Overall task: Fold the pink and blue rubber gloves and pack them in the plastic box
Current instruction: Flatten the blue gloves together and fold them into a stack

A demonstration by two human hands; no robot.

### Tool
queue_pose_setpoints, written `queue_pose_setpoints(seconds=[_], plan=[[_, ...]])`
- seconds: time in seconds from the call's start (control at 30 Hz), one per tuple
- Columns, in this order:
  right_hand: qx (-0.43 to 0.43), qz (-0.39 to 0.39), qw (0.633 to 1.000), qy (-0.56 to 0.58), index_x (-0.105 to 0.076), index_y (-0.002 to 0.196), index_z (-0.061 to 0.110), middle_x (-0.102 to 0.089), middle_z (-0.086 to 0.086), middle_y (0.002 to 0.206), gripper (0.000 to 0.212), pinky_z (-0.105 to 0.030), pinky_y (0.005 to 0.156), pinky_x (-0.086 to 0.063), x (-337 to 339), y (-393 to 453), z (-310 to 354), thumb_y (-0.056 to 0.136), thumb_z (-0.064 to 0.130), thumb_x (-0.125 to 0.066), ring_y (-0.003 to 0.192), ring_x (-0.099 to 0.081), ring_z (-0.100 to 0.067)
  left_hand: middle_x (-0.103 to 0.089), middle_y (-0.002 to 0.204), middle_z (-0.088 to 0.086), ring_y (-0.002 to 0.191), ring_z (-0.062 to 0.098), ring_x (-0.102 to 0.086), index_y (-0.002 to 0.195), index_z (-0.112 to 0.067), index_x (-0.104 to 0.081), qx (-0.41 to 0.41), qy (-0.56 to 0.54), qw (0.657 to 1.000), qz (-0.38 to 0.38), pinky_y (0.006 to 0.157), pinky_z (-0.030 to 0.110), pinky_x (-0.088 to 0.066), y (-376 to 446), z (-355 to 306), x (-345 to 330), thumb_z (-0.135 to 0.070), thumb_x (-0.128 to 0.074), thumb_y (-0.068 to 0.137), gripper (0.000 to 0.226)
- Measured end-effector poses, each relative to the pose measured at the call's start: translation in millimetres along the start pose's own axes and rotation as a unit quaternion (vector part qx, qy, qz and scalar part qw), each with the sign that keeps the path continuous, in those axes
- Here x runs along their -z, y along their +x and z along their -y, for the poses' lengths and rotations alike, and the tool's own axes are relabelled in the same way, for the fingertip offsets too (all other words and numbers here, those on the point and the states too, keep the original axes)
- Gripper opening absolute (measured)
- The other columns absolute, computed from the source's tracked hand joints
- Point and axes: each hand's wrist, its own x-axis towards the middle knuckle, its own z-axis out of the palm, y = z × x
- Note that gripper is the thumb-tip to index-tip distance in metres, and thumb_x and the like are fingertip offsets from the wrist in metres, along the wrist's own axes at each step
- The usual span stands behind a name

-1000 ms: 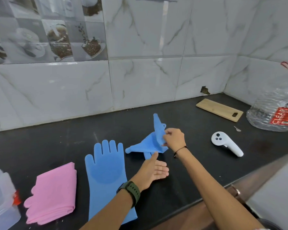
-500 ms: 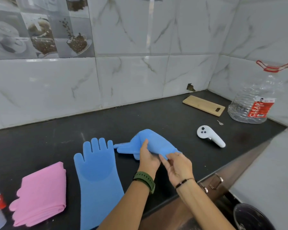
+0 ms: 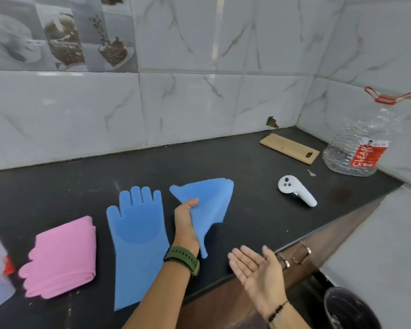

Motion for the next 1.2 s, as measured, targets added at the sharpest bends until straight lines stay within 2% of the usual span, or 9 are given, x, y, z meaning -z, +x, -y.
queue_pose_setpoints(seconds=[0.1, 0.23, 0.37, 0.43, 0.53, 0.67, 0.9, 1.07, 1.2], plan=[[-0.02, 0.123, 0.985, -0.124, -0.065, 0.109, 0.002, -0.071, -0.016, 0.11, 0.077, -0.042, 0.097, -0.045, -29, 24, -1, 0.091, 0.065, -0.023, 0.11, -0.061, -0.028, -0.069, 0.075, 0.01, 0.062, 0.027, -0.065, 0.093, -0.008, -0.063, -0.009, 0.017, 1.0, 0.012, 0.057, 0.03, -0.052, -11, -30, 8, -0.018, -0.057, 0.079, 0.018], [0.055, 0.252, 0.935, -0.242, -0.063, 0.115, 0.024, -0.064, 0.003, 0.124, 0.078, -0.037, 0.11, -0.025, -96, 42, -9, 0.079, 0.076, -0.017, 0.125, -0.049, -0.013, -0.073, 0.062, 0.01, 0.052, 0.025, -0.069, 0.092, -0.006, -0.063, -0.026, 0.023, 0.999, 0.016, 0.051, 0.028, -0.056, -24, -73, 27, -0.02, -0.057, 0.081, 0.019], [0.073, 0.342, 0.911, -0.217, -0.061, 0.118, 0.021, -0.067, -0.002, 0.122, 0.061, -0.037, 0.097, -0.047, -159, 52, -11, 0.08, 0.064, -0.039, 0.118, -0.059, -0.019, -0.067, 0.089, 0.014, 0.078, 0.031, -0.062, 0.102, -0.003, -0.06, -0.057, 0.078, 0.995, -0.018, 0.076, 0.036, -0.05, -28, -118, 35, -0.022, -0.059, 0.078, 0.03], [0.065, 0.371, 0.901, -0.214, -0.06, 0.12, 0.015, -0.07, -0.004, 0.116, 0.045, -0.035, 0.086, -0.056, -183, 54, -12, 0.085, 0.044, -0.052, 0.108, -0.066, -0.018, -0.064, 0.089, 0.017, 0.074, 0.031, -0.06, 0.098, -0.002, -0.059, -0.08, 0.094, 0.992, -0.027, 0.071, 0.037, -0.051, -27, -143, 32, -0.02, -0.053, 0.084, 0.024], [0.099, 0.376, 0.88, -0.273, -0.062, 0.113, 0.012, -0.073, -0.004, 0.104, 0.026, -0.035, 0.078, -0.06, -210, 54, -16, 0.087, 0.012, -0.061, 0.093, -0.07, -0.019, -0.062, 0.089, 0.017, 0.075, 0.033, -0.059, 0.096, -0.002, -0.059, -0.102, 0.092, 0.99, -0.024, 0.072, 0.041, -0.052, -20, -173, 34, -0.018, -0.05, 0.085, 0.021], [0.097, 0.345, 0.876, -0.323, -0.063, 0.103, 0.015, -0.072, -0.007, 0.101, 0.03, -0.034, 0.068, -0.059, -211, 53, -34, 0.083, -0.006, -0.056, 0.087, -0.07, -0.022, -0.063, 0.096, 0.017, 0.084, 0.033, -0.061, 0.104, -0.006, -0.057, -0.098, 0.086, 0.991, -0.039, 0.073, 0.048, -0.051, -12, -171, 67, -0.009, -0.047, 0.087, 0.02], [0.016, 0.251, 0.792, -0.556, -0.054, 0.105, 0.014, -0.065, -0.011, 0.109, 0.03, -0.044, 0.084, -0.057, -133, 57, -96, 0.081, -0.004, -0.055, 0.097, -0.064, -0.028, -0.063, 0.103, 0.019, 0.08, 0.03, -0.061, 0.11, 0.001, -0.053, -0.012, 0.22, 0.965, -0.142, 0.075, 0.043, -0.051, -14, -103, 141, 0.013, -0.037, 0.088, 0.029], [0.038, 0.247, 0.797, -0.549, -0.051, 0.107, 0.02, -0.062, -0.008, 0.108, 0.04, -0.041, 0.081, -0.057, -129, 57, -98, 0.078, -0.008, -0.051, 0.098, -0.062, -0.026, -0.064, 0.087, 0.008, 0.075, 0.023, -0.061, 0.092, -0.005, -0.058, -0.036, 0.249, 0.957, -0.145, 0.058, 0.029, -0.05, -13, -102, 136, 0.016, -0.034, 0.086, 0.033], [0.091, 0.252, 0.804, -0.53, -0.05, 0.115, 0.024, -0.06, -0.001, 0.105, 0.049, -0.033, 0.073, -0.057, -127, 56, -96, 0.079, -0.009, -0.05, 0.095, -0.062, -0.02, -0.061, 0.1, 0.012, 0.078, 0.023, -0.059, 0.118, -0.003, -0.05, -0.044, 0.253, 0.955, -0.146, 0.062, 0.029, -0.05, -11, -98, 136, 0.016, -0.035, 0.082, 0.044]])
